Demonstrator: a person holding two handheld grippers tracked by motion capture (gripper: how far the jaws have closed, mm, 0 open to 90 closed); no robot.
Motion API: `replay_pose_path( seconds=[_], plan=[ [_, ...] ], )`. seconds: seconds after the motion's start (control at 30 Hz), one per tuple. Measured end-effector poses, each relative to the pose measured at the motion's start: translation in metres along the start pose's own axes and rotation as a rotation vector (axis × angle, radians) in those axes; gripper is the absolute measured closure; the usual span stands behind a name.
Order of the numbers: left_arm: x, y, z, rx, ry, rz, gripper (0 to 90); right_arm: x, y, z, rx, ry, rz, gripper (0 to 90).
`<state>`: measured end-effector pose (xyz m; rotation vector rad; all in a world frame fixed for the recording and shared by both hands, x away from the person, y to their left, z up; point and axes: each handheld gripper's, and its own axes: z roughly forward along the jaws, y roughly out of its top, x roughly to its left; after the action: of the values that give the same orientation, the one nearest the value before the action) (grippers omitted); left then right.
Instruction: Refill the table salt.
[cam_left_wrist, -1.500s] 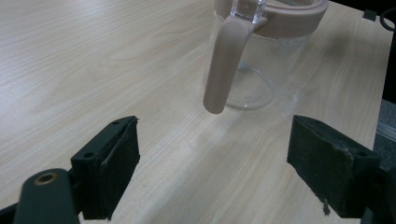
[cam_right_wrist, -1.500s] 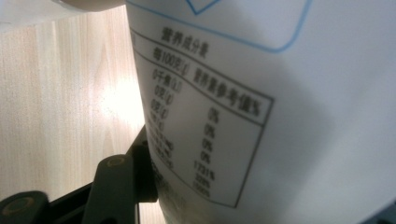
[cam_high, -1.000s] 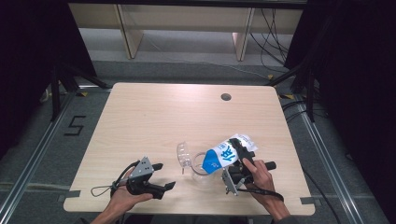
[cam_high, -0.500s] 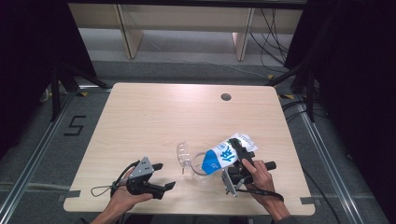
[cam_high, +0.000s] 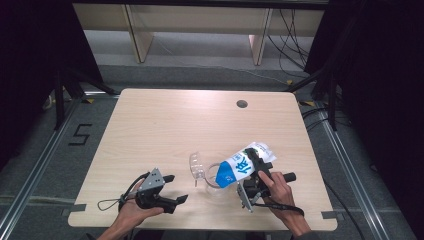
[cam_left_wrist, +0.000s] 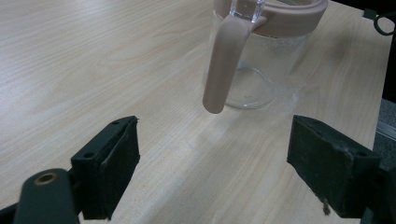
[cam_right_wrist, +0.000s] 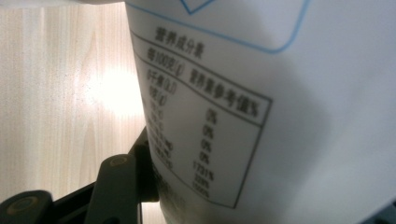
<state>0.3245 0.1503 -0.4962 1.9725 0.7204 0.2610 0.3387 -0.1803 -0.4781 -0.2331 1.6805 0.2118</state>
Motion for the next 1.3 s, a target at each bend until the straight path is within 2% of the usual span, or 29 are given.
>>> replay_pose_path(
  seconds=[0.07,0.13,0.2,0.3,0.37,0.4,0.6,0.7,0.8,0.9,0.93,1.07,1.1,1.17,1.27,1.3],
  plan=[
    [-0.0002,0.0000,0.0001,0.001,0.000,-0.001,16.2,0.0033,-0.0007,0.0003,0.005,-0.004,0.047,47.1],
    [-0.0004,0.0000,0.0001,0.000,0.000,-0.001,16.2,0.0046,-0.0008,0.0002,0.012,-0.001,0.061,47.2],
    [-0.0004,-0.0001,0.0003,0.001,-0.001,-0.002,16.2,0.0046,-0.0006,-0.0003,0.018,-0.003,0.057,47.2],
    [0.0002,0.0000,0.0003,0.001,-0.003,0.003,16.2,0.0031,-0.0006,0.0010,-0.007,-0.017,0.039,47.3],
    [0.0002,0.0000,0.0003,0.001,-0.003,0.003,16.2,0.0037,-0.0006,0.0006,0.006,-0.009,0.044,47.3],
    [-0.0003,-0.0001,0.0002,0.001,-0.001,-0.002,16.2,0.0055,-0.0009,0.0004,0.016,-0.001,0.066,47.3],
    [0.0002,0.0000,0.0003,0.001,-0.004,0.003,16.2,0.0050,-0.0013,0.0011,0.005,-0.008,0.054,47.3],
    [-0.0003,-0.0001,0.0003,0.001,-0.001,-0.002,16.2,0.0046,-0.0007,-0.0007,0.029,-0.009,0.043,47.3],
    [-0.0002,0.0000,0.0003,0.002,-0.001,-0.001,16.2,0.0047,-0.0003,-0.0008,0.030,-0.011,0.042,47.5],
    [-0.0004,-0.0001,0.0003,0.002,0.000,-0.002,16.2,0.0042,-0.0005,0.0000,0.016,-0.017,0.033,47.5],
    [-0.0001,0.0000,0.0004,0.002,-0.003,0.003,16.2,0.0053,-0.0004,-0.0012,0.034,-0.011,0.049,47.5],
    [0.0000,0.0000,0.0004,0.001,-0.003,0.003,16.2,0.0055,-0.0008,0.0001,0.017,-0.012,0.049,47.5],
    [0.0000,0.0000,0.0004,0.002,-0.003,0.003,16.2,0.0044,-0.0008,0.0012,0.000,-0.020,0.031,47.5],
    [-0.0001,0.0000,0.0004,0.002,-0.003,0.003,16.2,0.0033,-0.0002,0.0000,0.009,-0.031,0.014,47.5],
    [-0.0004,-0.0002,0.0006,-0.002,-0.002,-0.002,16.2,0.0049,0.0000,-0.0009,0.025,-0.015,0.028,47.5],
    [-0.0004,-0.0001,0.0003,0.002,0.000,-0.001,16.2,0.0036,0.0002,-0.0009,0.022,-0.019,0.008,47.5]
  ],
)
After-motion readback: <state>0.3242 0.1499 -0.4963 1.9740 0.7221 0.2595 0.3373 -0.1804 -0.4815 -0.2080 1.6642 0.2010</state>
